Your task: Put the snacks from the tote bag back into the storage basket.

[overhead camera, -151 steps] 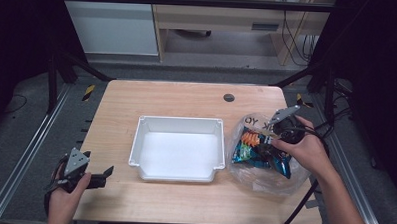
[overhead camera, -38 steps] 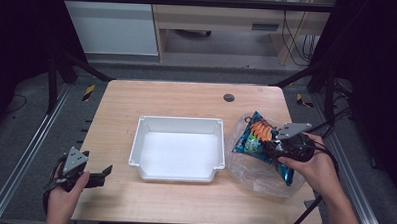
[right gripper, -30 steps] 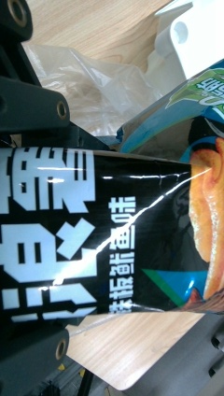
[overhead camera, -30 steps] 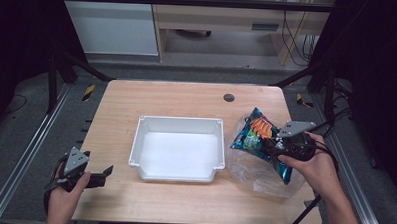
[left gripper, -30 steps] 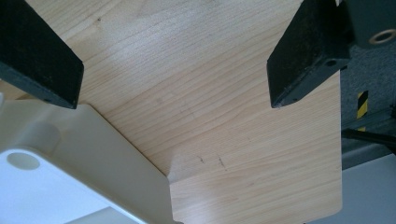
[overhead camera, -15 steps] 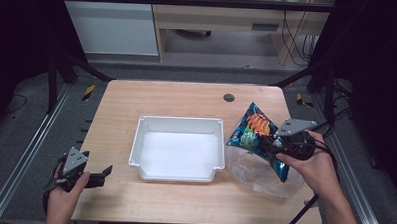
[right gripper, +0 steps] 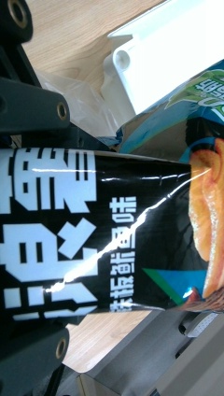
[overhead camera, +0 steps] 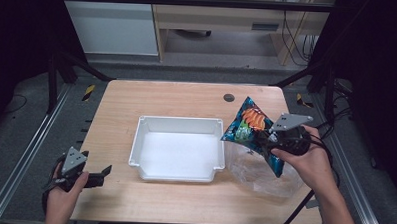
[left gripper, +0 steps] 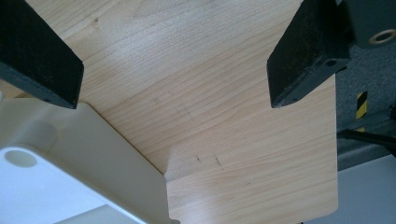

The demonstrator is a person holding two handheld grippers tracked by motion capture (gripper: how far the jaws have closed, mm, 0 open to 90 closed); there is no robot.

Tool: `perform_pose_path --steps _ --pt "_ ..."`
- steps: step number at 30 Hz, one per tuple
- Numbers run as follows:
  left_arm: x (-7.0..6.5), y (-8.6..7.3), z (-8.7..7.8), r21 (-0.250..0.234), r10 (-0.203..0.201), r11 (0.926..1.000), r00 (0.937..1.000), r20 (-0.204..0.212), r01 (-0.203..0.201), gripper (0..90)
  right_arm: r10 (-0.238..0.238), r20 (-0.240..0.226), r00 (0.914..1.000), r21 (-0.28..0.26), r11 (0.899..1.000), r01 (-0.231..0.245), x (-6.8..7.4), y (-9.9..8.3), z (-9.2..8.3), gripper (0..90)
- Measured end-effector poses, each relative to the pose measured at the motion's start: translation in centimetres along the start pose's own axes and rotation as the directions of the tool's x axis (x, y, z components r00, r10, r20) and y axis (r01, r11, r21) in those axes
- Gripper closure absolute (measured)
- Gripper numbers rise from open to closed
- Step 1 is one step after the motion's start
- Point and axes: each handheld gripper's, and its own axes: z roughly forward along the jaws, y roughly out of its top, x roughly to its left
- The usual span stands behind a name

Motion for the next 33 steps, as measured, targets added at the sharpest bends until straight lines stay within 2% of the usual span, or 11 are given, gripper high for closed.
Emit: perform_pose_path --steps 33 --pt "0.0 0.0 0.0 0.002 0.0 1.0 1.0 0.006 0.0 3.4 -0.032 -0.026 0.9991 -0.051 0.998 0.031 1.4 2.7 0.8 42.9"
